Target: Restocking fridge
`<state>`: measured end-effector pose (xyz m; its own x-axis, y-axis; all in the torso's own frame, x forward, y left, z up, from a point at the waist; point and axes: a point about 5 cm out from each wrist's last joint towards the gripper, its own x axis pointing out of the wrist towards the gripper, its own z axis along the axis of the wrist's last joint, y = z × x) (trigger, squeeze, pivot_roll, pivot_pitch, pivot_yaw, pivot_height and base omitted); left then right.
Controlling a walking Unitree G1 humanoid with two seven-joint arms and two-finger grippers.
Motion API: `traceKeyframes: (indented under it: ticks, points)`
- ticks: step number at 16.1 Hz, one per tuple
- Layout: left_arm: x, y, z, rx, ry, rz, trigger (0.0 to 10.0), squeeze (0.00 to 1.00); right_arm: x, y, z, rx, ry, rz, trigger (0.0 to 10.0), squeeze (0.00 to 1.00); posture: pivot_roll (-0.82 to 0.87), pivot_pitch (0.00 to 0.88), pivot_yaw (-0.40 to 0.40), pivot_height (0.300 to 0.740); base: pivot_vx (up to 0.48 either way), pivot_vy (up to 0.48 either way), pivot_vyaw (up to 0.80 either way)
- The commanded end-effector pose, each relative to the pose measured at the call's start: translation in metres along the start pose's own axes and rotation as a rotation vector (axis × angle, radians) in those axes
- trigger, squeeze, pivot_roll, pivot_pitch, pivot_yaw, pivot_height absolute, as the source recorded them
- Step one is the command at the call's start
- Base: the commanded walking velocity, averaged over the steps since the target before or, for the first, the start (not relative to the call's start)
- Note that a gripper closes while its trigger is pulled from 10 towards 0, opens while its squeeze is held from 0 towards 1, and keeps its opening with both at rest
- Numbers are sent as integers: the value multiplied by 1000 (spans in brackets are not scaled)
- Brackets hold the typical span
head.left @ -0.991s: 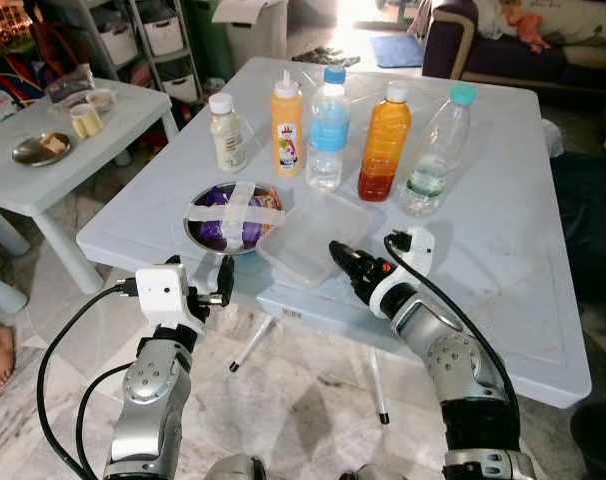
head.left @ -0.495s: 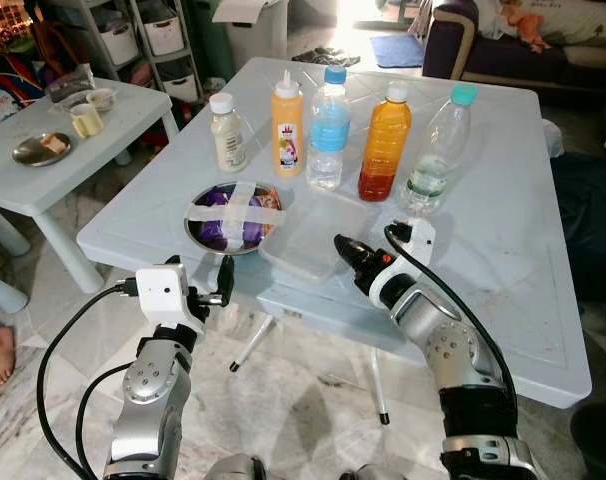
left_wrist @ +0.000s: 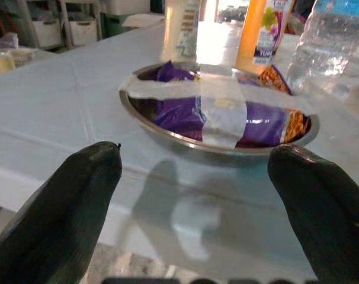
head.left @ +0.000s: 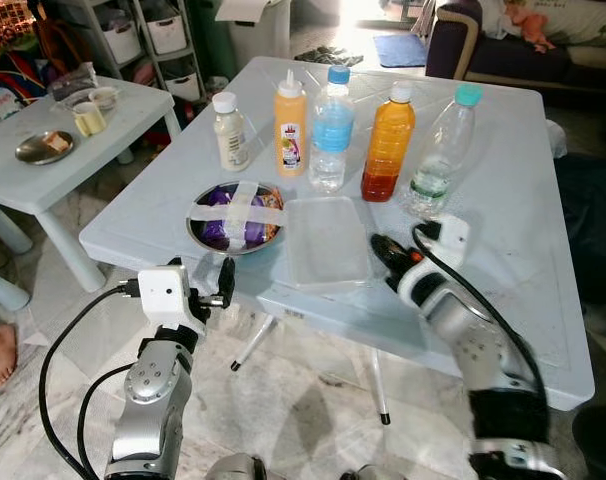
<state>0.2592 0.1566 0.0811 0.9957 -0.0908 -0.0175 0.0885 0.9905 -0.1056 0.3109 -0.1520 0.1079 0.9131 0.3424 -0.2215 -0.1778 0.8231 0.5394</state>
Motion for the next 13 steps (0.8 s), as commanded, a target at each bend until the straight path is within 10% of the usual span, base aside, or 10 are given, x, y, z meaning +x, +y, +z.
traceKeyframes:
  ticks: [1, 3, 4, 5, 6, 13]
  points:
    - [2, 1, 1, 13, -2, -5, 10000, 0, -2, 2, 4, -33, -1, 14, 0, 0, -66, 39, 46, 740, 0, 0, 0]
    - [3, 2, -2, -2, 23, 15, 10000, 0, -5, -6, 1, -73, 34, -22, 0, 0, -71, 40, 47, 740, 0, 0, 0]
    - [3, 2, -2, -2, 22, 15, 10000, 0, -5, -4, -1, -82, 32, -17, 10000, 0, -70, 39, 48, 740, 0, 0, 0]
    - [3, 2, -2, -2, 21, 15, 10000, 0, -6, -2, -3, -92, 27, -5, 10000, 0, -68, 40, 47, 740, 0, 0, 0]
    - [3, 1, -2, -1, 20, 15, 10000, 0, -7, 0, -2, -123, 3, -4, 10000, 1000, -68, 40, 47, 740, 0, 0, 0]
    - [4, 2, -2, -2, 21, 14, 10000, 0, -35, -3, 10, -251, -216, -163, 10000, 1000, -78, 40, 50, 740, 0, 0, 0]
